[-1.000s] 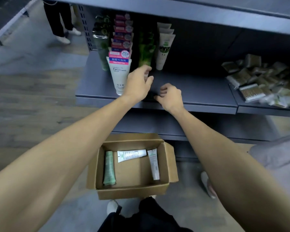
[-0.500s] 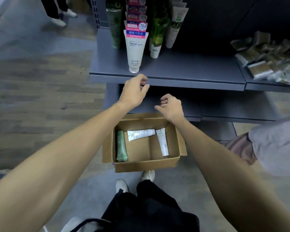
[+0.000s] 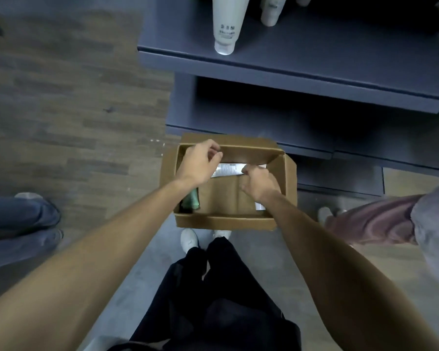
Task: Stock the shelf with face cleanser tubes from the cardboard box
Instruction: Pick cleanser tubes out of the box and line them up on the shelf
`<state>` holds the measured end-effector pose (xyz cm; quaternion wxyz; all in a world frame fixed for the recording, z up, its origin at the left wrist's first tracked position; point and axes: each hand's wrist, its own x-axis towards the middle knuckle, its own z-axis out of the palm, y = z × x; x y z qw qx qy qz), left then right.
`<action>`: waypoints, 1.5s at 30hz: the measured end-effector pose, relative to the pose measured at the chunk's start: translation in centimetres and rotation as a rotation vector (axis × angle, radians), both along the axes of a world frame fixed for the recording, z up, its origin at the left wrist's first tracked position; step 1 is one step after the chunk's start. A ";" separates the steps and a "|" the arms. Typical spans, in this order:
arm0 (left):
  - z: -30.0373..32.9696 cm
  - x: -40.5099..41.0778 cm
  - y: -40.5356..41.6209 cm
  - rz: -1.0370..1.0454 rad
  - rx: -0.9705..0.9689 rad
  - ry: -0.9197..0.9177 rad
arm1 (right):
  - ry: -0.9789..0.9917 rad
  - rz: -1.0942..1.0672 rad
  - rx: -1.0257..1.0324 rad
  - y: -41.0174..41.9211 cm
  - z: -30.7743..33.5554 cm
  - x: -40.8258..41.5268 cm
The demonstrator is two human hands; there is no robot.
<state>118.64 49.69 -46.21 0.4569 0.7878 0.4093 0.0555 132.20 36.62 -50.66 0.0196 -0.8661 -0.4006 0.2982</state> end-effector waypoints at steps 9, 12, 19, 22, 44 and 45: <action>-5.4 -1.7 -1.2 0.096 -0.079 0.140 | -0.032 0.243 -0.106 2.1 -6.0 1.2; -6.8 -2.0 -1.2 0.123 -0.112 0.165 | -0.029 0.288 -0.095 2.8 -8.1 1.5; -8.9 -2.4 -0.9 0.125 -0.164 0.223 | -0.198 0.371 -0.028 4.0 -10.9 1.2; -9.5 -2.4 -0.9 0.119 -0.176 0.225 | -0.278 0.418 -0.016 4.6 -11.6 1.1; -7.5 -2.0 0.7 0.076 -0.262 0.337 | 0.261 0.000 0.243 1.5 -8.3 2.3; -6.7 -1.9 0.8 0.078 -0.276 0.276 | 0.372 -0.059 0.277 1.2 -7.4 2.2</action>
